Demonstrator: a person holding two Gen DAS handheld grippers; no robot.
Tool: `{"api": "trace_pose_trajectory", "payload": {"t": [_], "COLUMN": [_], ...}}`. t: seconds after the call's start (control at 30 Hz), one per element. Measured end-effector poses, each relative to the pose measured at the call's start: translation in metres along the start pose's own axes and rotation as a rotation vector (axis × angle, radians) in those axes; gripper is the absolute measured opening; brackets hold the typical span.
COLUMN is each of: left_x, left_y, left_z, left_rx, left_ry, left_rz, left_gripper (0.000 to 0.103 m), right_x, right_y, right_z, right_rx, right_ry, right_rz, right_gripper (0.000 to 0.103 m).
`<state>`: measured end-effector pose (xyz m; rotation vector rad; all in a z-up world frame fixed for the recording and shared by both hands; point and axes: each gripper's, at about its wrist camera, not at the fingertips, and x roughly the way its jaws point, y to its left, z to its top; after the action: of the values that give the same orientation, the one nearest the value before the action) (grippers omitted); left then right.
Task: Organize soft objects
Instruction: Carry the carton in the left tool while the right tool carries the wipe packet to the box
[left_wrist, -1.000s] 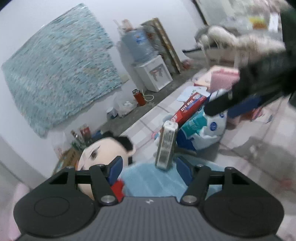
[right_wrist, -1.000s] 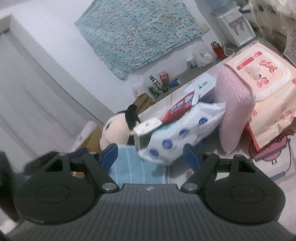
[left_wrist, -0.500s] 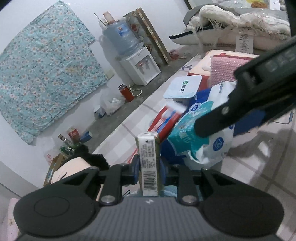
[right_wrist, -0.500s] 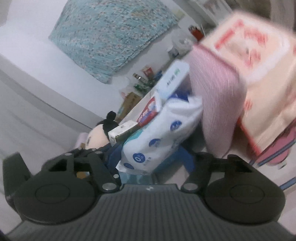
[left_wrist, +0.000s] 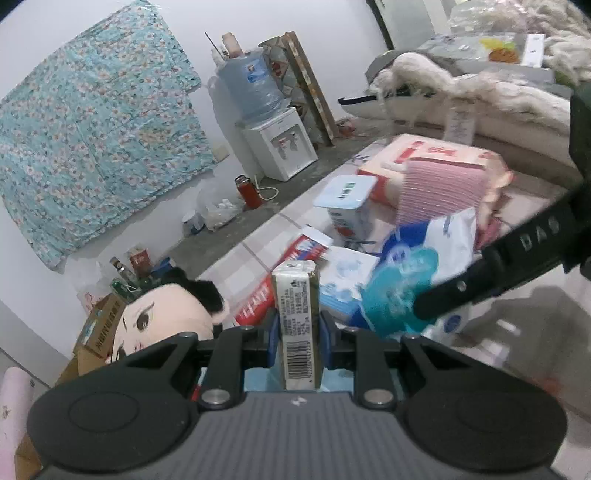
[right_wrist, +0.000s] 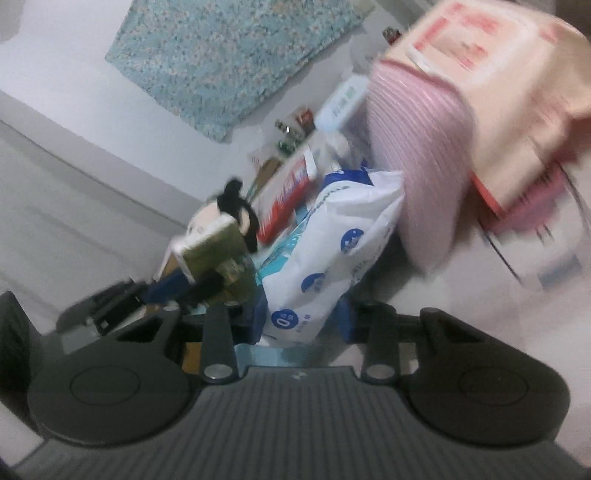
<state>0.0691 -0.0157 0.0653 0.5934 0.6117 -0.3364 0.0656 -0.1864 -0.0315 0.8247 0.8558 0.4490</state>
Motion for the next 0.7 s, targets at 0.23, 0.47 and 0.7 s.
{"api": "trace_pose_trajectory", "payload": {"t": [0.23, 0.47, 0.7], "left_x": [-0.042, -0.051, -0.049], "left_y": [-0.014, -0.024, -0.017], "left_z": [-0.022, -0.044, -0.044], "left_rx": [-0.038, -0.059, -0.095], "left_ry": [0.044, 0.099, 0.106], "left_rz": [-0.092, -0.090, -0.084], "left_gripper": [0.023, 0.023, 0.024], "right_x": [-0.032, -0.041, -0.041], "right_y": [-0.008, -0.020, -0.027], "right_z": [-0.025, -0.029, -0.025], "right_rx": [-0.006, 0.065, 0.076], "right_ry": [0.089, 0.118, 0.041], "right_rz": [0.038, 0.068, 0.059], "right_gripper": [0.040, 0.061, 0.052]}}
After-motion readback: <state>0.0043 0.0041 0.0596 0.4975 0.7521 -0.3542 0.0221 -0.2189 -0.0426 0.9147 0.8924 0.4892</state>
